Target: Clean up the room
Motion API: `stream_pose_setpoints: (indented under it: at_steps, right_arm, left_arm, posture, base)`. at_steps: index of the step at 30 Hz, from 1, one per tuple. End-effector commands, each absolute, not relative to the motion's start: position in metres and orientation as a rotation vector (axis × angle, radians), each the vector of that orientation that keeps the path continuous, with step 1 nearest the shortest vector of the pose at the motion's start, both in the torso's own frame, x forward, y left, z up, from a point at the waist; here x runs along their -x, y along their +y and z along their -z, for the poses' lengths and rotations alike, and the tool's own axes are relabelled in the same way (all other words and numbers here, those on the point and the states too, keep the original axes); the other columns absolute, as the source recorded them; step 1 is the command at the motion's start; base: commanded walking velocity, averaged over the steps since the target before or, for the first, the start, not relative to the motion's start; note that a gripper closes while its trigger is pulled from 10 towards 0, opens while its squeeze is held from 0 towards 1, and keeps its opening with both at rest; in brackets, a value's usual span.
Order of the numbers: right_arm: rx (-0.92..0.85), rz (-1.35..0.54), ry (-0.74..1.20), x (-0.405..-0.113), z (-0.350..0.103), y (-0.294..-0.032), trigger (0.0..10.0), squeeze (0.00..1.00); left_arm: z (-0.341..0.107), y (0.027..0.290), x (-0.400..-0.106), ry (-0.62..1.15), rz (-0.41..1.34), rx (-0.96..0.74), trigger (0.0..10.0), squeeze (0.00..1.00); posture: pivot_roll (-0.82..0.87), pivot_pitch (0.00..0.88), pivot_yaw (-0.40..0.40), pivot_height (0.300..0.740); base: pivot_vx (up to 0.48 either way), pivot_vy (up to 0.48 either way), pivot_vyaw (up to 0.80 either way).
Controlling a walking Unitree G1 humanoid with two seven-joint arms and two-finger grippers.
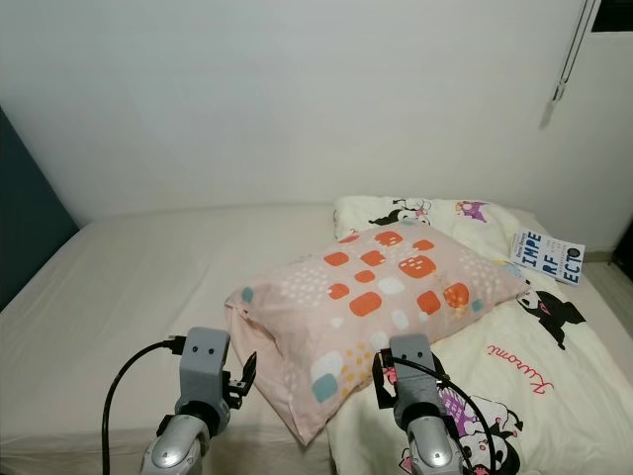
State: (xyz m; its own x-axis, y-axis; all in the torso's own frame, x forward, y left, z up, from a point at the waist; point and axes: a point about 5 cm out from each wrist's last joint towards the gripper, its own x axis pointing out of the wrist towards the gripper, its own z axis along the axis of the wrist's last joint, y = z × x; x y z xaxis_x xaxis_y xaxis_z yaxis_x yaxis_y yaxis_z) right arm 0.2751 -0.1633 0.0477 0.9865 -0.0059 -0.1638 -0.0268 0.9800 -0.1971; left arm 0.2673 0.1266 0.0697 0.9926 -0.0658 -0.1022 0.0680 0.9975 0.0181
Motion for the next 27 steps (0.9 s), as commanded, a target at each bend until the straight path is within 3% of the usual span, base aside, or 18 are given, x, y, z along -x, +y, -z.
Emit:
stream_pose_setpoints:
  at_steps: [1,6,9,27]
  right_arm:
    - [0.204,-0.011,0.195,-0.2728,-0.0419,-0.1624,10.0,0.00]
    - [0.235,-0.022,0.196,-0.2728,-0.0416,-0.1617,10.0,0.00]
    - [0.167,0.014,0.196,-0.2727,-0.0414,-0.1649,10.0,0.00]
    - [0.181,0.014,0.191,-0.2729,-0.0421,-0.1653,10.0,0.00]
  left_arm:
    - [-0.0659,0.1323,-0.2666,0.121,0.054,-0.030,10.0,0.00]
    - [-0.0659,0.1320,-0.2667,0.122,0.059,-0.047,10.0,0.00]
    - [-0.0651,0.1336,-0.2671,0.125,0.035,-0.030,10.0,0.00]
    - [-0.0652,0.1324,-0.2682,0.124,0.053,-0.024,10.0,0.00]
  posture:
    - [-0.05,0.085,0.026,0.740]
    - [-0.05,0.085,0.027,0.740]
    - [-0.06,0.084,0.029,0.740]
    - [-0.06,0.079,0.031,0.740]
  base:
    - [0.000,0.000,0.00]
    - [0.000,-0.306,0.32]
    - [0.000,0.000,0.00]
    - [0.000,0.000,0.00]
